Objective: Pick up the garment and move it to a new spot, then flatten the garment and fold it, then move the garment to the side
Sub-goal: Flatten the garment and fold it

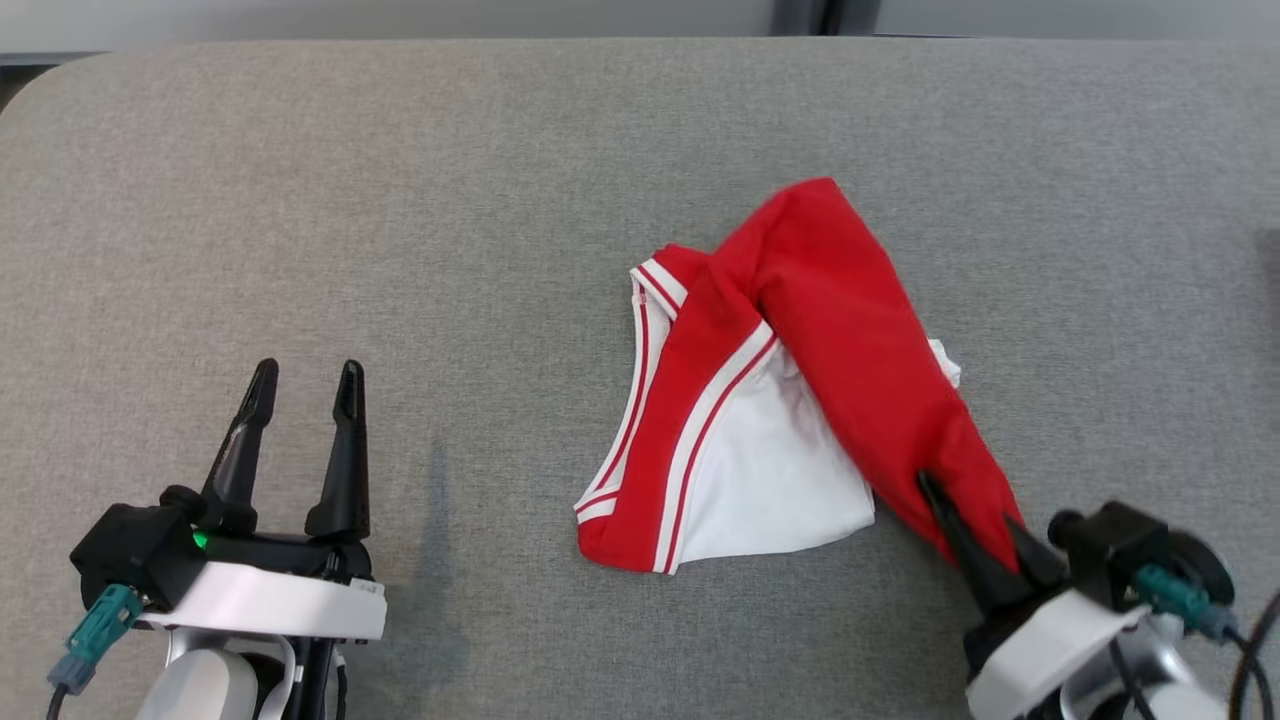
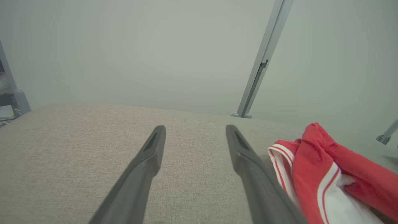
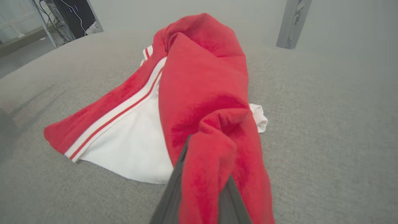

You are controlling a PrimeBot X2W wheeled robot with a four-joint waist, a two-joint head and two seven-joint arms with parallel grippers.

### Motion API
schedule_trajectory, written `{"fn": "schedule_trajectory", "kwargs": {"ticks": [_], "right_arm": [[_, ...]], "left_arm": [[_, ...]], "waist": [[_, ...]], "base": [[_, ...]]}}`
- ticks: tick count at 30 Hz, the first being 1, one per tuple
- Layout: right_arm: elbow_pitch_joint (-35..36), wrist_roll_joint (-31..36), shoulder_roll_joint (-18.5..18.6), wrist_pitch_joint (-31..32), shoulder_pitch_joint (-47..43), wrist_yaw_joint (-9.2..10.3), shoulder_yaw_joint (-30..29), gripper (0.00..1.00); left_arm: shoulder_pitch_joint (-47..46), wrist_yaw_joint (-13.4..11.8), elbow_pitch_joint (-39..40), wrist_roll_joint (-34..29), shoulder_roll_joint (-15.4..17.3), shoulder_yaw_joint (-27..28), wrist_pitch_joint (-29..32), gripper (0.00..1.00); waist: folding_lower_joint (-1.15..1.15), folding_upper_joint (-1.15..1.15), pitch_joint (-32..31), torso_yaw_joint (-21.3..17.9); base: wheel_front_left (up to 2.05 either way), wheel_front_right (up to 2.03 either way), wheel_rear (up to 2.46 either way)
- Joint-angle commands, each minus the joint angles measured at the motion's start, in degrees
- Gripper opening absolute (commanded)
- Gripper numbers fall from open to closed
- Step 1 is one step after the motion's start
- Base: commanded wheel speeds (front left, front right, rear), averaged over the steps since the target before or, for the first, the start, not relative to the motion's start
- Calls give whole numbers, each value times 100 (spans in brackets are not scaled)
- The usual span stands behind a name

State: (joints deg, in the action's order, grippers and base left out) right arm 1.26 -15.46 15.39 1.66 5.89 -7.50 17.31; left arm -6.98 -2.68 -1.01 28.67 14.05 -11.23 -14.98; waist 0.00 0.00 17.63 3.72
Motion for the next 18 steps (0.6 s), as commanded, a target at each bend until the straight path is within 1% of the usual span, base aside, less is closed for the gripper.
{"fn": "schedule_trajectory", "kwargs": {"ticks": [1,5,9,11,12,13,14,15,18], "right_arm": [[-78,36,-71,31,-201,2,-91,0],[-386,-9,-346,-67,-621,2,-338,0],[-878,-142,-596,-211,-715,2,-403,0],[-950,-173,-656,-287,-675,2,-404,0],[-1005,-186,-698,-359,-612,2,-405,15],[-1035,-222,-738,-438,-574,2,-405,44],[-1040,-229,-757,-521,-537,2,-422,90],[-1036,-220,-768,-590,-493,2,-461,100],[-917,-215,-833,-817,-320,2,-596,100]], "left_arm": [[67,21,-37,-12,43,6,-19,100],[53,32,-64,-3,54,-28,-5,100],[70,24,-93,11,49,-57,3,100],[81,17,-95,16,45,-65,3,100],[94,10,-100,18,46,-67,3,100],[111,-1,-101,22,47,-67,3,100],[130,-15,-102,28,49,-67,3,100],[152,-23,-97,36,53,-63,3,100],[209,-70,-90,45,70,-47,7,100]], "waist": [[0,0,-43,-57],[0,0,-106,-91],[0,0,-176,-84],[0,0,-189,-79],[0,0,-207,-77],[0,0,-226,-77],[0,0,-244,-76],[0,0,-263,-79],[0,0,-348,-94]], "base": [[0,0,0],[0,0,0],[0,0,0],[0,0,0],[0,0,0],[0,0,0],[0,0,0],[0,0,0],[0,0,0]]}}
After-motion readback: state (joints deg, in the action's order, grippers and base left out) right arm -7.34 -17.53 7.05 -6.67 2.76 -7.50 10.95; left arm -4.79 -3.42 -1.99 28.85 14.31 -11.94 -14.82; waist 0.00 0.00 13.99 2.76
